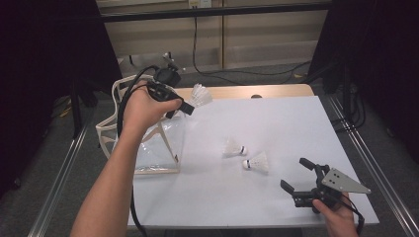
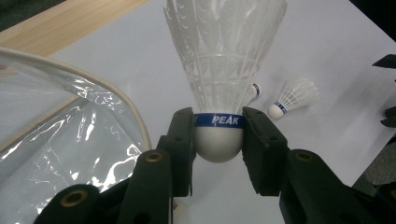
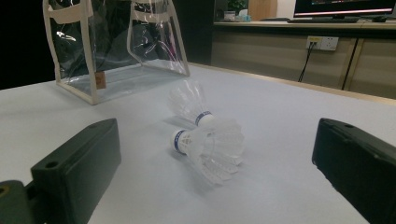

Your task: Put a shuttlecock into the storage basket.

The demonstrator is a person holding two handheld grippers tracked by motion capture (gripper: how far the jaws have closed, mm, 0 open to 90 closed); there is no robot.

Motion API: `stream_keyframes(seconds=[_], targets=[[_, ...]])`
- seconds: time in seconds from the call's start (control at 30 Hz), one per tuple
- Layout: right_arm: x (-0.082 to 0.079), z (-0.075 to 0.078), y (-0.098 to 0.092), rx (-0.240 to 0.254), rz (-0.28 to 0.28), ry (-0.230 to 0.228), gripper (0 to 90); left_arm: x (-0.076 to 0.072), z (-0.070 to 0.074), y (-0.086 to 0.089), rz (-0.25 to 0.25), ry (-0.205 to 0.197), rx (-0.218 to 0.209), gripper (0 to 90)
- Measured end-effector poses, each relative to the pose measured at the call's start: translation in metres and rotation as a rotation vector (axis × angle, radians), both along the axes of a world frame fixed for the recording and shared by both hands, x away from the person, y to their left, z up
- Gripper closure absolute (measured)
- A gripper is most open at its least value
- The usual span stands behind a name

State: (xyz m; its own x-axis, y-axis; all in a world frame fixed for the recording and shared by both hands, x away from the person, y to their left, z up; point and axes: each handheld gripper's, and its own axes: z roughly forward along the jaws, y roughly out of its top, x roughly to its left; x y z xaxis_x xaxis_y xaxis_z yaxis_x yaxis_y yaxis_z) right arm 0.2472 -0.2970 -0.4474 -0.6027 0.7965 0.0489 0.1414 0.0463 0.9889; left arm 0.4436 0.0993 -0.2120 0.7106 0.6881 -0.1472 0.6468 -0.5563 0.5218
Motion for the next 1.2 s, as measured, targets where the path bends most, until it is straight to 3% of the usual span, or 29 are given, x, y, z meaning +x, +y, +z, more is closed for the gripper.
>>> stream_keyframes(seconds=[1.2], targets=[[0.000, 0.000, 0.000, 0.000, 0.000, 0.000, 0.6, 0.007, 0.013, 0.017, 0.065, -0.015, 0.001, 65.7]])
